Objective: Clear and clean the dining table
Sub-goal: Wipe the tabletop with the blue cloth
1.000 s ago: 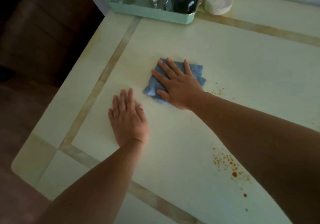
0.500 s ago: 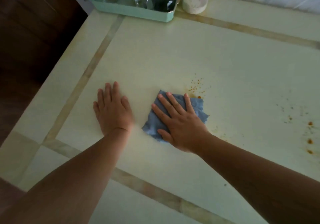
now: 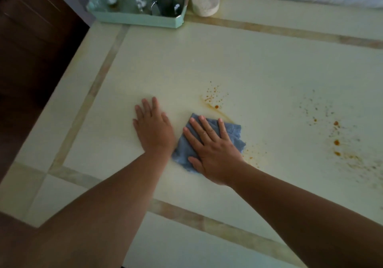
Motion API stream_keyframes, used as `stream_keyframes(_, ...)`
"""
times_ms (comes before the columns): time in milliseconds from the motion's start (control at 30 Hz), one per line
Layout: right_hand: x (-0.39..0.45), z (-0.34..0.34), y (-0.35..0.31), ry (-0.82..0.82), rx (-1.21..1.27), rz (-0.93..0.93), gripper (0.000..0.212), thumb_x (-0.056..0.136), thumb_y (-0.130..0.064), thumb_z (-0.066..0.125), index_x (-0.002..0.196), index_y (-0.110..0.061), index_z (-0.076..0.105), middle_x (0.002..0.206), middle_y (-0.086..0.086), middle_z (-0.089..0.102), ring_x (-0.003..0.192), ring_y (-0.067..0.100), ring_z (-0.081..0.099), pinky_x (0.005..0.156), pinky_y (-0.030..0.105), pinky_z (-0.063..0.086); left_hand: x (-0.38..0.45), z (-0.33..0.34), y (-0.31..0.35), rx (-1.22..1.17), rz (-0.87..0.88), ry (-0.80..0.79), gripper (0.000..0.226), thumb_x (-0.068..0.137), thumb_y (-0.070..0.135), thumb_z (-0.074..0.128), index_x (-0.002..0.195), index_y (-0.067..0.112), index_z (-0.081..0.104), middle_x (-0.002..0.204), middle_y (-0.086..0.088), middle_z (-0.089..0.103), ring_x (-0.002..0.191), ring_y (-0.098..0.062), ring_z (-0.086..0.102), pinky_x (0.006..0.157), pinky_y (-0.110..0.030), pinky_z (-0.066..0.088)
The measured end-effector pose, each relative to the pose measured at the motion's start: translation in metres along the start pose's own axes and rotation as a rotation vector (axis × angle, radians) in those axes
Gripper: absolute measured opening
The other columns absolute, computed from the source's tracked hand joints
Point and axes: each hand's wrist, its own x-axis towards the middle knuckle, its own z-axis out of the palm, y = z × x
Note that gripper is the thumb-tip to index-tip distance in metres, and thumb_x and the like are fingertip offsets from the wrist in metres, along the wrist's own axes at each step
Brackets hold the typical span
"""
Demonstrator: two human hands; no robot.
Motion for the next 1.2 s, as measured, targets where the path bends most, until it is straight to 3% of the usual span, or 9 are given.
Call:
stream_keyframes(100,0.015,-0.002,0.013,0.011,0.009,-0.038,0.071,0.098,-0.059,0.023,0.157,-0.022,0.013,0.165,0.006,0.005,0.152,0.028,-0.006,0.116,0.064,0.003,-0.009,0.007,0.019,-0.016,0.006,0.038,0.053,0.098,0.030,0.034,0.151,0.024,0.033,0.158,-0.005,0.030,0.147,-0.028,0.024,0.113,-0.050,0.024)
stream_keyframes(233,0.038,-0.006,0.032,0.014,-0.015,-0.118,0.068,0.097,-0.059,0.024,0.157,-0.029,0.010,0.165,0.003,0.004,0.152,0.025,-0.006,0.116,0.064,-0.001,-0.007,0.008,0.015,0.005,-0.043,-0.013,0.055,0.100,0.031,0.034,0.154,0.029,0.022,0.163,0.002,0.016,0.150,-0.021,0.010,0.118,-0.046,0.013)
stream_keyframes(400,0.087,-0.014,0.057,0.069,-0.008,-0.035,0.067,0.097,-0.058,0.023,0.156,-0.026,0.019,0.165,0.003,0.010,0.152,0.024,0.000,0.116,0.065,0.004,0.001,0.009,0.015,-0.015,-0.001,0.038,0.065,0.089,0.042,0.024,0.151,0.026,0.032,0.160,-0.002,0.026,0.148,-0.024,0.021,0.114,-0.049,0.021)
stream_keyframes(600,0.120,-0.019,0.076,0.038,-0.037,-0.096,0.070,0.095,-0.059,0.017,0.157,-0.026,0.010,0.166,0.001,0.004,0.152,0.023,-0.003,0.118,0.061,0.001,-0.008,0.014,0.015,0.000,-0.013,0.083,0.061,0.092,0.042,0.025,0.149,0.025,0.039,0.157,-0.002,0.033,0.145,-0.025,0.029,0.111,-0.050,0.028)
stream_keyframes(833,0.138,-0.027,0.090,0.062,-0.008,0.210,0.075,0.094,-0.063,0.012,0.157,-0.024,0.003,0.166,0.002,-0.002,0.151,0.032,-0.009,0.113,0.069,-0.001,-0.009,0.015,0.015,0.021,-0.026,0.088,0.059,0.094,0.041,0.024,0.150,0.027,0.035,0.158,-0.002,0.031,0.146,-0.026,0.026,0.112,-0.050,0.027)
stream_keyframes(1000,0.116,-0.022,0.066,0.090,0.092,0.496,0.078,0.095,-0.061,0.013,0.157,-0.016,-0.003,0.165,0.008,-0.010,0.150,0.035,-0.015,0.113,0.067,-0.002,-0.010,0.015,0.017,0.026,-0.021,0.066,0.060,0.095,0.042,0.021,0.152,0.027,0.029,0.160,-0.002,0.026,0.148,-0.026,0.021,0.115,-0.050,0.022)
stream_keyframes(1100,0.095,-0.018,0.042,0.083,0.113,0.520,0.079,0.096,-0.060,0.014,0.157,-0.013,-0.004,0.164,0.012,-0.011,0.149,0.037,-0.015,0.113,0.067,-0.002,-0.009,0.013,0.018,0.029,-0.029,0.048,0.062,0.094,0.042,0.018,0.153,0.026,0.028,0.160,-0.002,0.024,0.149,-0.025,0.019,0.115,-0.050,0.020)
stream_keyframes(1200,0.081,-0.017,0.037,0.080,0.073,0.388,0.080,0.096,-0.060,0.017,0.157,-0.010,0.003,0.164,0.016,-0.005,0.149,0.038,-0.013,0.113,0.067,-0.001,-0.008,0.012,0.019,0.037,-0.026,0.061,0.061,0.094,0.041,0.019,0.152,0.026,0.030,0.160,-0.003,0.026,0.148,-0.026,0.021,0.114,-0.050,0.022)
